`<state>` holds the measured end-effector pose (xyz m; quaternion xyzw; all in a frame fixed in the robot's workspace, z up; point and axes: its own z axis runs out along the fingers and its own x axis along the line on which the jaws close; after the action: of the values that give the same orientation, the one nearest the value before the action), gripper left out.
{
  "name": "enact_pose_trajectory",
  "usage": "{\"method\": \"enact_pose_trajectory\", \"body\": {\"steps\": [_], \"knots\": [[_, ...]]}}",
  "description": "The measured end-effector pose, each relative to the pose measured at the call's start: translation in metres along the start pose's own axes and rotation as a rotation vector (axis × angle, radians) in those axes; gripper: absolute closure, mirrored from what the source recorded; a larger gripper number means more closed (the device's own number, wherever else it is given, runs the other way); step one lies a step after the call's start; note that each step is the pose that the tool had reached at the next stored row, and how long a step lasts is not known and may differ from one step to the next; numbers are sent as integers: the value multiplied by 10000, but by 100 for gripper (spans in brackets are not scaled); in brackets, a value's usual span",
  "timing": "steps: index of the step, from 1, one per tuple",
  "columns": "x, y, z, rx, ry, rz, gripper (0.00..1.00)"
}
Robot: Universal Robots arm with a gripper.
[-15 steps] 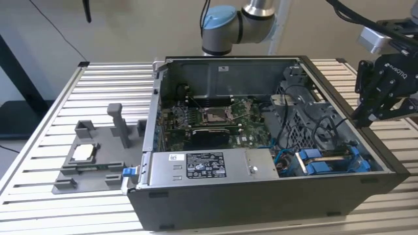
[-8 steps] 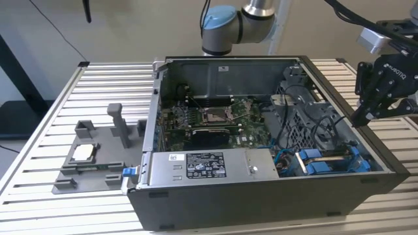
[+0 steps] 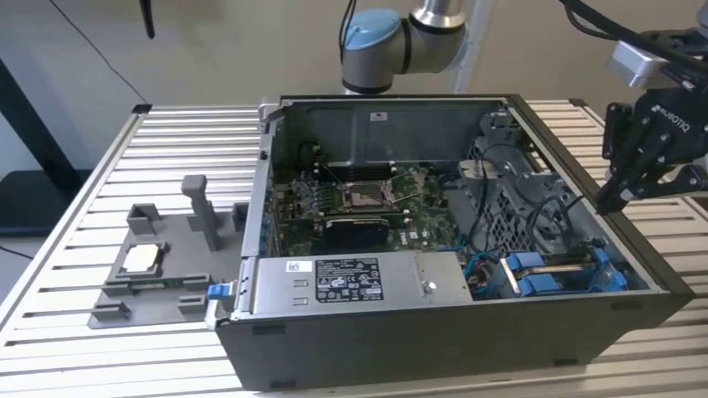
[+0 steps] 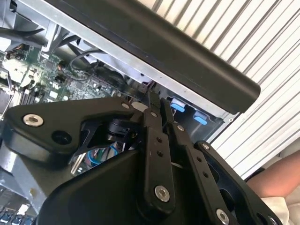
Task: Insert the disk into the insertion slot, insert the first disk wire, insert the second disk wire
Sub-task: 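Insert the second disk wire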
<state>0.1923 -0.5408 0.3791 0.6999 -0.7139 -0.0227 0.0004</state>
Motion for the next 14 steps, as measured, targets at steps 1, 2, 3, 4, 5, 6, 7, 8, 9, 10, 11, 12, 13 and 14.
{"method": "enact_pose_trajectory", "body": {"steps": [1,2,3,4,5,6,7,8,9,10,11,12,13,14], "knots": [[1,22,-14,-1,-4,0,84],[2,46,-28,0,-8,1,84],[1,74,-42,-1,-14,2,84],[1,103,-55,-1,-19,4,84],[2,132,-66,-1,-24,5,84],[2,160,-77,-1,-26,7,84],[3,190,-87,0,-29,10,84],[3,220,-95,0,-33,13,84],[3,253,-103,-1,-37,16,84],[3,281,-108,-1,-39,18,84],[4,314,-114,0,-39,20,84],[4,345,-119,0,-38,21,84],[5,379,-121,0,-39,24,84],[6,413,-123,0,-39,26,84]]}}
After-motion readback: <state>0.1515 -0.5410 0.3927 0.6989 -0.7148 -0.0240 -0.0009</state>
